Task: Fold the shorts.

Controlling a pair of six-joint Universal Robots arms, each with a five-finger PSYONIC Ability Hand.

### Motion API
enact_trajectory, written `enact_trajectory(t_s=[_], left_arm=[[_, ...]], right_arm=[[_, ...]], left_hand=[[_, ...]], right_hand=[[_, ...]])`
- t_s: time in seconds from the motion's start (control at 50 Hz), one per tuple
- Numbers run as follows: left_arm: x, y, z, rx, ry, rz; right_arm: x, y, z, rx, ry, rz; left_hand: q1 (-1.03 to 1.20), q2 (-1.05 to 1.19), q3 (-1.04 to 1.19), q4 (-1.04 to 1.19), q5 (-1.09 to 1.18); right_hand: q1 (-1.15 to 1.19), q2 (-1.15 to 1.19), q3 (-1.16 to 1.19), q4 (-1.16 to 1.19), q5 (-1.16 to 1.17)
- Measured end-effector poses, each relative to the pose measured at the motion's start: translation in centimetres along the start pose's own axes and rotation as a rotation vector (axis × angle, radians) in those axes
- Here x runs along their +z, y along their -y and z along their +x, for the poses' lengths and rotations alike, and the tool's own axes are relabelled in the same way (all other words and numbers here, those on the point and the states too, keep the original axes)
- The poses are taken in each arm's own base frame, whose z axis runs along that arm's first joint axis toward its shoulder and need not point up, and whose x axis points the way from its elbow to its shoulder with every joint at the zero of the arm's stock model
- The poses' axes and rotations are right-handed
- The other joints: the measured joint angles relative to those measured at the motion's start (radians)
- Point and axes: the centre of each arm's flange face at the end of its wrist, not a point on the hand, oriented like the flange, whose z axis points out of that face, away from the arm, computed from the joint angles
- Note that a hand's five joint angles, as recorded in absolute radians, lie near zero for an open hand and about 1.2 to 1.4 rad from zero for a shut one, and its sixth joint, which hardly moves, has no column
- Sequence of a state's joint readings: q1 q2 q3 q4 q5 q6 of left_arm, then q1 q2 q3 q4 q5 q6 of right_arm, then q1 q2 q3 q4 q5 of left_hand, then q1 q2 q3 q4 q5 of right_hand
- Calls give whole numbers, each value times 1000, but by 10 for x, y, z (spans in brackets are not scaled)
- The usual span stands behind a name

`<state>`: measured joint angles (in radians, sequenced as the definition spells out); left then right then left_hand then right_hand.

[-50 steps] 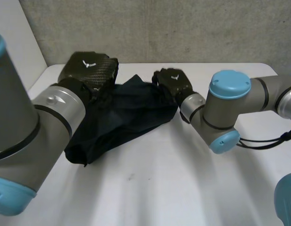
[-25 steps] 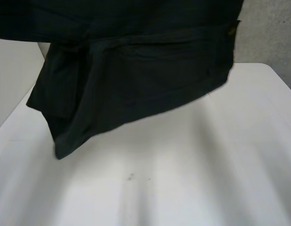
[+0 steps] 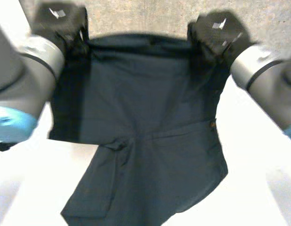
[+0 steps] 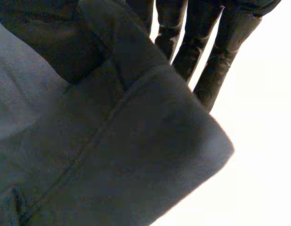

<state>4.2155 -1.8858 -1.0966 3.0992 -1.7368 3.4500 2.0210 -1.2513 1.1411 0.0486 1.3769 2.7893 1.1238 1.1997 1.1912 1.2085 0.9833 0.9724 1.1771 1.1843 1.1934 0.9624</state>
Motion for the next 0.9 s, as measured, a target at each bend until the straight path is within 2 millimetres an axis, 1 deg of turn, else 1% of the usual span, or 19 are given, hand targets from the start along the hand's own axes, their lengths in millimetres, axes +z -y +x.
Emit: enact_trajectory(t_s=[0.08,0.12,0.14,0.16,0.18,0.22,0.28,0.3,0.32,0.34,0.44,0.56,0.7,0.74,0.76,0.8,0.82,0.84,0.9], left_arm=[[44,-55,17,24,-9,-77],[64,-76,24,37,-9,-83],[67,-78,24,39,-9,-81],[84,-90,28,49,-4,-65],[84,-90,28,49,-4,-65],[112,-103,29,64,19,-8],[132,-107,27,69,47,64],[132,-107,27,69,47,64],[139,-107,27,69,58,95],[144,-107,26,70,68,121],[147,-108,31,68,72,146],[133,-117,38,75,41,59],[68,-127,34,108,-54,-199],[54,-129,33,112,-74,-235],[37,-130,32,114,-107,-273],[18,-131,30,112,-150,-305],[18,-131,30,112,-150,-305],[0,-132,28,106,-196,-330],[-29,-136,24,87,-279,-362]], right_arm=[[34,-49,-10,-30,-11,-74],[55,-73,-12,-51,-46,-81],[58,-76,-12,-54,-53,-79],[72,-88,-12,-70,-93,-57],[72,-88,-12,-70,-93,-57],[101,-109,-10,-99,-184,27],[117,-116,-9,-112,-234,109],[117,-116,-9,-112,-234,109],[123,-118,-10,-115,-244,147],[127,-119,-11,-117,-244,174],[127,-119,-16,-111,-203,174],[106,-114,-18,-94,-147,64],[42,-105,-23,-68,-50,-165],[31,-104,-24,-62,-36,-197],[18,-105,-26,-55,-20,-235],[7,-107,-28,-48,-4,-267],[7,-107,-28,-48,-4,-267],[-8,-113,-32,-37,24,-312],[-28,-124,-40,-17,76,-368]], left_hand=[[0,0,0,0,0],[0,1,0,0,0],[0,1,0,0,0],[0,1,0,0,0],[0,1,0,0,0],[-71,-101,-98,-107,-41],[-639,-633,-599,-623,-508],[-639,-633,-599,-623,-508],[-838,-827,-811,-825,-719],[-929,-948,-934,-963,-881],[-936,-998,-977,-1006,-936],[-936,-999,-977,-1006,-936],[-936,-999,-977,-1006,-936],[-936,-999,-977,-1006,-936],[-935,-999,-977,-1006,-936],[-932,-998,-977,-1005,-936],[-932,-998,-977,-1005,-936],[-932,-997,-977,-1005,-936],[-919,-979,-966,-991,-926]], right_hand=[[0,0,0,0,0],[0,0,0,0,0],[0,0,0,0,0],[0,0,0,0,0],[0,0,0,0,0],[-77,-62,-63,-64,-60],[-433,-449,-441,-443,-434],[-433,-449,-441,-443,-434],[-665,-732,-720,-722,-709],[-747,-886,-880,-887,-842],[-773,-960,-971,-960,-899],[-773,-960,-971,-960,-901],[-773,-960,-971,-960,-901],[-773,-960,-971,-960,-901],[-773,-960,-971,-960,-901],[-773,-960,-971,-960,-901],[-773,-960,-971,-960,-901],[-773,-960,-971,-960,-901],[-773,-960,-971,-960,-901]])
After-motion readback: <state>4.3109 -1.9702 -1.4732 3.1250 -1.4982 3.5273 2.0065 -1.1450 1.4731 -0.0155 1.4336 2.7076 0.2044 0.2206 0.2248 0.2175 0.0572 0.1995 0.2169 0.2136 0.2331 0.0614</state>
